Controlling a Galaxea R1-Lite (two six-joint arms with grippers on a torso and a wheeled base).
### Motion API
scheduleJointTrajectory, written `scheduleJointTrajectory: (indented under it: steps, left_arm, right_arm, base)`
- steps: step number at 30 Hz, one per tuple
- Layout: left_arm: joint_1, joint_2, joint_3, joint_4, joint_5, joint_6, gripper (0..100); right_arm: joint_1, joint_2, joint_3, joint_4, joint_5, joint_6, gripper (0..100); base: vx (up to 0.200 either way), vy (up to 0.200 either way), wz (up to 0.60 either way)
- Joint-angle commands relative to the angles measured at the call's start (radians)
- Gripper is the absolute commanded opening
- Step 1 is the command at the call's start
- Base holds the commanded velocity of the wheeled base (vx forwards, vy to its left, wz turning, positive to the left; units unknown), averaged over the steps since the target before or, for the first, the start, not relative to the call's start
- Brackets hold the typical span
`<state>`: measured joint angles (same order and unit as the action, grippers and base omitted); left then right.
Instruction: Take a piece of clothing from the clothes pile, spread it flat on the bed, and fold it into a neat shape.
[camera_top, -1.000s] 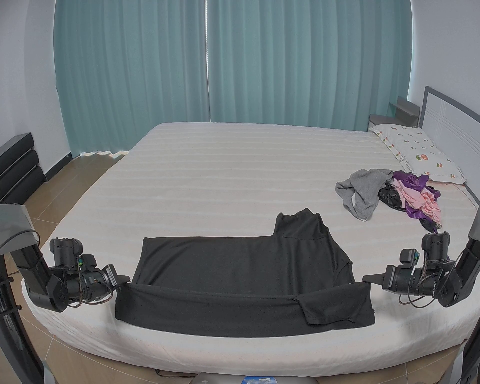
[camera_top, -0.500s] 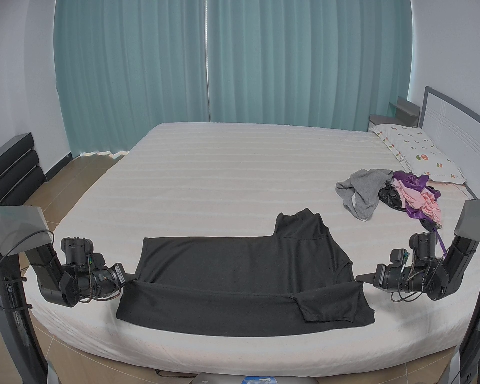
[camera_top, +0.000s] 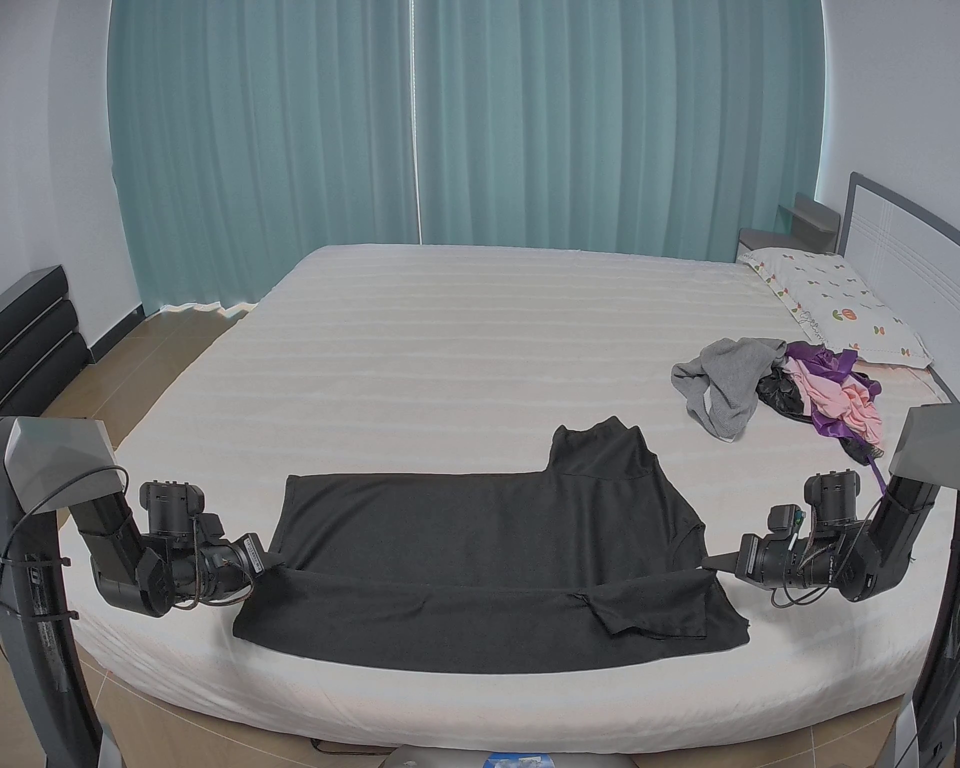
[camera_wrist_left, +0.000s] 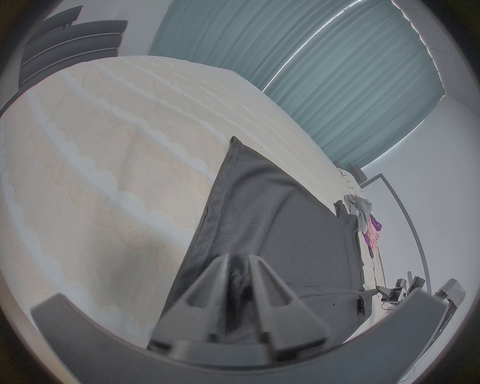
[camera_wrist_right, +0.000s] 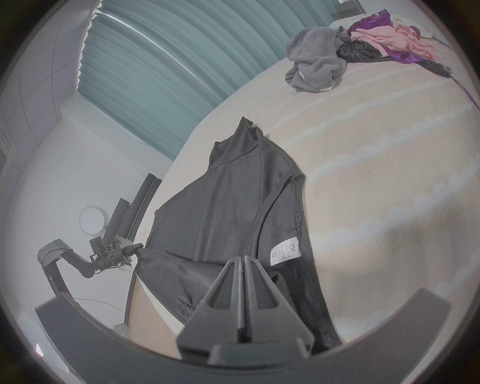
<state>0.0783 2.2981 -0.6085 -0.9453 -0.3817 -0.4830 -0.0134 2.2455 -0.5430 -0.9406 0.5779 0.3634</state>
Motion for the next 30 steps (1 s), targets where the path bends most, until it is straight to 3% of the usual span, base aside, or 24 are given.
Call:
scheduleJointTrajectory:
  steps: [1, 2, 3, 11, 20, 21, 25, 30]
  left_arm:
    - [-0.003, 0.004, 0.000, 0.000, 0.000, 0.000, 100]
    - [-0.003, 0.004, 0.000, -0.001, 0.000, -0.002, 100]
    - [-0.002, 0.004, 0.000, -0.001, 0.000, -0.002, 100]
    - [0.003, 0.000, 0.001, -0.003, 0.000, -0.034, 100]
    - [0.040, -0.066, 0.018, -0.006, 0.000, -0.066, 100]
    - [0.041, -0.068, 0.021, -0.006, 0.000, -0.101, 100]
    - [0.041, -0.074, 0.013, -0.004, 0.001, -0.177, 100]
    - [0.041, -0.074, 0.023, -0.006, 0.006, -0.180, 100]
  right_arm:
    - [0.000, 0.020, -0.005, 0.000, 0.002, 0.000, 0]
    - [0.000, 0.020, -0.005, 0.000, 0.002, 0.000, 0]
    - [0.000, 0.020, -0.005, 0.000, 0.002, 0.000, 100]
    - [0.001, -0.007, 0.008, -0.009, 0.008, 0.019, 100]
    - [0.001, -0.030, 0.018, -0.012, 0.007, 0.193, 100]
    - [0.000, -0.041, 0.023, -0.012, 0.007, 0.230, 100]
    - [0.000, -0.049, 0.032, -0.013, 0.007, 0.267, 100]
    - [0.000, -0.047, 0.043, -0.013, 0.007, 0.269, 100]
  base:
    - [0.000, 0.000, 0.00]
    - [0.000, 0.000, 0.00]
    - [0.000, 0.000, 0.00]
    - [0.000, 0.000, 0.00]
    - [0.000, 0.000, 0.00]
    - [0.000, 0.000, 0.00]
    - [0.000, 0.000, 0.00]
    - [0.120, 0.000, 0.00]
